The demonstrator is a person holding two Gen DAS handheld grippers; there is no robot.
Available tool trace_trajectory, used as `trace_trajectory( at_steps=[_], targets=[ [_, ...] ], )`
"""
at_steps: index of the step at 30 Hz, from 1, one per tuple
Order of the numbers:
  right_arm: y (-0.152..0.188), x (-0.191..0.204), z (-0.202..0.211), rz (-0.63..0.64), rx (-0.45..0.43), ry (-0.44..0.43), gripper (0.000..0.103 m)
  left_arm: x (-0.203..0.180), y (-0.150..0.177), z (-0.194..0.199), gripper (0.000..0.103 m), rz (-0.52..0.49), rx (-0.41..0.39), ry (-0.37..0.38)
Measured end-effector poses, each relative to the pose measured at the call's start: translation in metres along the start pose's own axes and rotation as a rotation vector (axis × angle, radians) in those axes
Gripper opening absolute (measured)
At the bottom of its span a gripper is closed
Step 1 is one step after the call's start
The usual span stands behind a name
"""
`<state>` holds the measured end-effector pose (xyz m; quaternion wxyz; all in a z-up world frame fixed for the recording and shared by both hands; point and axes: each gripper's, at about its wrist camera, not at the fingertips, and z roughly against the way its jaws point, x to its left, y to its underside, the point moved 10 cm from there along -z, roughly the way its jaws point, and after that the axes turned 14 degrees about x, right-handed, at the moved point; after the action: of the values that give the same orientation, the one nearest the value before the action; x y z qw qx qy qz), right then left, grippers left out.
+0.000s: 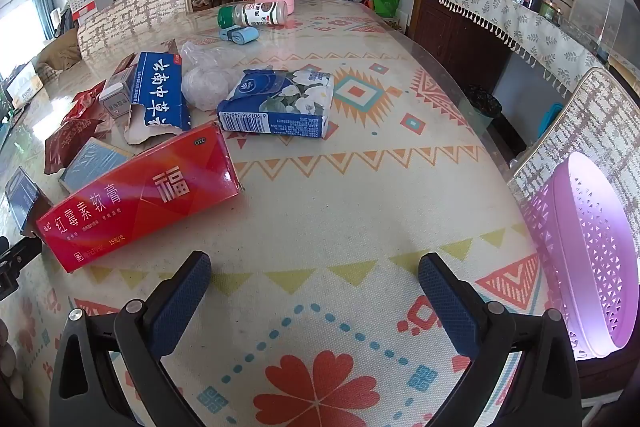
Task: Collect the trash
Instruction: 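Move both tools toward the blue-white toothpaste box and red box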
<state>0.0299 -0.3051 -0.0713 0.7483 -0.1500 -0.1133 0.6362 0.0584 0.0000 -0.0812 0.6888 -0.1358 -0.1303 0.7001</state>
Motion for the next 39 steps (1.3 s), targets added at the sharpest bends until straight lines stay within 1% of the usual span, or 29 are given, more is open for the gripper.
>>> trace_trajectory(
  at_steps=[23,28,33,34,39],
  targets=[
    [0.0,0.0,0.0,0.0,0.0,0.0,0.103,0.0,0.001,0.0,0.103,-0.002,0.009,-0.001],
    [0.001,-0.001,-0.001,0.019,0.015,-0.007,0.103,-0.001,0.004,0.0,0.103,-0.021,0.024,0.006],
    [0.003,-0.004,0.001,0.022,0.032,-0.008,0.103,-0.002,0.011,0.001,0.103,-0.032,0.021,0.01],
    [0.003,-0.003,0.0,0.021,0.032,-0.008,0.103,-0.002,0.002,-0.001,0.103,-0.034,0.021,0.01],
    [0.0,0.0,-0.002,0.018,0.029,-0.01,0.103,-0.004,0.005,0.001,0.103,-0.048,0.028,0.016]
  ],
)
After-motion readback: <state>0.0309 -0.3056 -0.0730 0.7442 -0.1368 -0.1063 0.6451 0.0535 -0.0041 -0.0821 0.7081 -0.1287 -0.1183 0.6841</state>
